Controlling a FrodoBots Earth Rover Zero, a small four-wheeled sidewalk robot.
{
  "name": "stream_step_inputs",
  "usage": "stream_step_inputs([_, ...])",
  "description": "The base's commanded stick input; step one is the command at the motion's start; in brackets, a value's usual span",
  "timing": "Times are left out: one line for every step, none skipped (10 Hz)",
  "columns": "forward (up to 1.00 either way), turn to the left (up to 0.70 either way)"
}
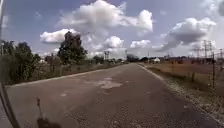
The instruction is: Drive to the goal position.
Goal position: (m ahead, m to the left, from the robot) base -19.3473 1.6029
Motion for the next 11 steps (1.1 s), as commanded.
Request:
stream_step_inputs([0.04, 0.00])
stream_step_inputs([0.04, 0.00])
stream_step_inputs([0.04, 0.00])
stream_step_inputs([0.04, 0.00])
stream_step_inputs([0.04, 0.00])
stream_step_inputs([0.04, 0.00])
stream_step_inputs([0.04, 0.00])
stream_step_inputs([0.04, 0.00])
stream_step_inputs([0.04, 0.00])
stream_step_inputs([0.04, 0.00])
stream_step_inputs([0.04, 0.00])
